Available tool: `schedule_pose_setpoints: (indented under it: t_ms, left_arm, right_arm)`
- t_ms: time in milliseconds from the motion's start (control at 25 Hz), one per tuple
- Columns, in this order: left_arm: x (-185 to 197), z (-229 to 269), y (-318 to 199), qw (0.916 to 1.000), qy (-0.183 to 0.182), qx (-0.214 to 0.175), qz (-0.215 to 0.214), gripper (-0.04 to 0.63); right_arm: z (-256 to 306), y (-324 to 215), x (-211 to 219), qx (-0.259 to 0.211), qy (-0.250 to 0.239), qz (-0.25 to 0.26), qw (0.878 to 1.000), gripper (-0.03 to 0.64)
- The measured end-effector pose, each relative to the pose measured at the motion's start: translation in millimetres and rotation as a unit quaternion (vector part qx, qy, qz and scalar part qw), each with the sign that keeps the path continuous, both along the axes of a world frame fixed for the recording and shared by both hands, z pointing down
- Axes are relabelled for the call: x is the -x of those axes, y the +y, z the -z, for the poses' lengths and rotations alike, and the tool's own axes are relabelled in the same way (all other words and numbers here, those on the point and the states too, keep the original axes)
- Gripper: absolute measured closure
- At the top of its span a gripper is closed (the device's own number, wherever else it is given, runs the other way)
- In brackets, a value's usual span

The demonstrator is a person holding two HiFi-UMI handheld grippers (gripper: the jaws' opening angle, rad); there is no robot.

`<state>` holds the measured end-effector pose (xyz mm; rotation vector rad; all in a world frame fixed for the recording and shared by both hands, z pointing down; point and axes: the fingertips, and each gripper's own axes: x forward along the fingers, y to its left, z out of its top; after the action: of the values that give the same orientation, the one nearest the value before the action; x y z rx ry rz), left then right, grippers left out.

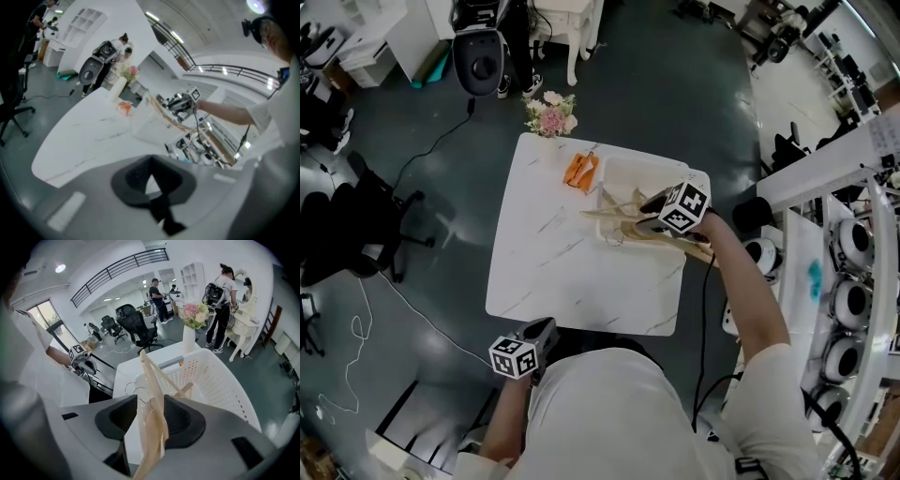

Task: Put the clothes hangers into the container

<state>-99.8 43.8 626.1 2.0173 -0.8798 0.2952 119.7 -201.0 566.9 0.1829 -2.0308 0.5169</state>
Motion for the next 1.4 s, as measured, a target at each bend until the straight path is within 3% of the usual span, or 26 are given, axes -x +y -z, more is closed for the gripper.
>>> schedule_pose_setpoints:
  t_ms: [200, 440, 760, 840, 1080, 1400]
  left_arm:
    - [-10, 8, -13, 0.9996, -0.006, -0.024, -0.014, 0.592]
    - [-21, 18, -21, 0.9987, -0.006, -0.043, -0.026, 0.592]
    - [-44, 33, -20, 0.9971, -0.007, -0.068, -0.034, 0.592]
    - [-51, 40, -19, 0.9963, -0.01, -0.079, -0.031, 0.592]
    - [-79, 79, -18, 0.9876, -0.023, -0.153, -0.027, 0.592]
    - [-121, 115, 1, 0.9799, -0.024, -0.196, -0.029, 0.593]
  right_arm:
    - [18, 13, 0, -0.027, -0.029, -0.021, 0.999, 0.454]
    - [46, 49, 11, -0.054, -0.081, -0.034, 0.995, 0.557]
    - [55, 114, 9, -0.07, -0.165, -0.12, 0.976, 0.595]
    - [54, 131, 1, -0.074, -0.194, -0.161, 0.965, 0.597]
    - [68, 181, -35, -0.103, -0.276, -0.291, 0.91, 0.597]
    - [93, 240, -88, -0.16, -0.297, -0.364, 0.868, 0.604]
